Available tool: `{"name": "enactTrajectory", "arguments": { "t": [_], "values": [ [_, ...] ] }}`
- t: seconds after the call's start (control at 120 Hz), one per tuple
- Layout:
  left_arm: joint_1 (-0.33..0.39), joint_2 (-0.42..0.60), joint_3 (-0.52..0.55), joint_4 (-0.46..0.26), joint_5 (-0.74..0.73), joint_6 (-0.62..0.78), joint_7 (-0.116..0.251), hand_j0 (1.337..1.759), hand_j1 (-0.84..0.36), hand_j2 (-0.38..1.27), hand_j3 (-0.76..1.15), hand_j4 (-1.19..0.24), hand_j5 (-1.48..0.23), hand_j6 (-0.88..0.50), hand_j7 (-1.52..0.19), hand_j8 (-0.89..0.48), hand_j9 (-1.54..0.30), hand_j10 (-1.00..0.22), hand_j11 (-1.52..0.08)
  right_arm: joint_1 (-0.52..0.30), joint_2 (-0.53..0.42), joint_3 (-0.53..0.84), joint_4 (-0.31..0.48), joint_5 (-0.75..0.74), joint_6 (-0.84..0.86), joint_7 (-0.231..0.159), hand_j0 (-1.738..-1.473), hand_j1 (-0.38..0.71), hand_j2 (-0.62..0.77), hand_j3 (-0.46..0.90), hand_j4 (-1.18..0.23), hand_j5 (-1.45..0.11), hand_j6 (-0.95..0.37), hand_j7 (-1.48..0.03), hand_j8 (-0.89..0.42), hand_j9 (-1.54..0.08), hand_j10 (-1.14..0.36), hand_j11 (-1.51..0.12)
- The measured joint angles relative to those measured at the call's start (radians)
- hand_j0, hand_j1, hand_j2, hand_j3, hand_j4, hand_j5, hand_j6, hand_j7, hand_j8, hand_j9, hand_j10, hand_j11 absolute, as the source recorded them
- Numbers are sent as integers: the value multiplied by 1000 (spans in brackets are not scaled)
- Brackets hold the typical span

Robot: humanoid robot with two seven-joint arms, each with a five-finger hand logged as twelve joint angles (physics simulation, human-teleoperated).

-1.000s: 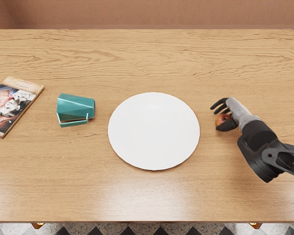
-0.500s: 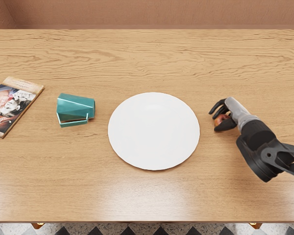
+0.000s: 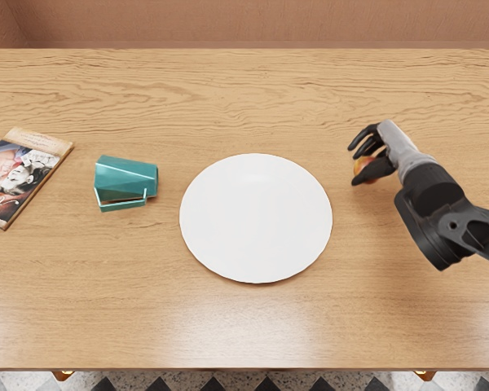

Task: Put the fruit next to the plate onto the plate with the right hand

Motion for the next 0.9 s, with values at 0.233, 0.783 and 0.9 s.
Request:
{"name": "enactTrajectory", "arguments": {
  "t": [0.233, 0.783, 0.9],
  "values": [
    [0, 0, 0, 0, 0, 0, 0, 1658, 349, 0, 0, 0, 0, 0, 0, 0, 0, 0, 0, 11, 23, 25, 34, 0, 0, 0, -1655, 256, 422, 0, -760, -1020, -770, -1000, -509, -1008, -495, -1006],
    [0, 0, 0, 0, 0, 0, 0, 1658, 349, 0, 0, 0, 0, 0, 0, 0, 0, 0, 0, 9, 205, 24, 40, 4, 0, 0, -1657, 356, 542, 0, -788, -1087, -807, -1048, -431, -1066, -457, -1045],
    [0, 0, 0, 0, 0, 0, 0, 1658, 349, 0, 0, 0, 0, 0, 0, 0, 0, 0, 0, -4, 228, 24, 36, 1, 0, 1, -1657, 268, 414, 0, -658, -893, -670, -870, -403, -884, -416, -868]
  ]
}}
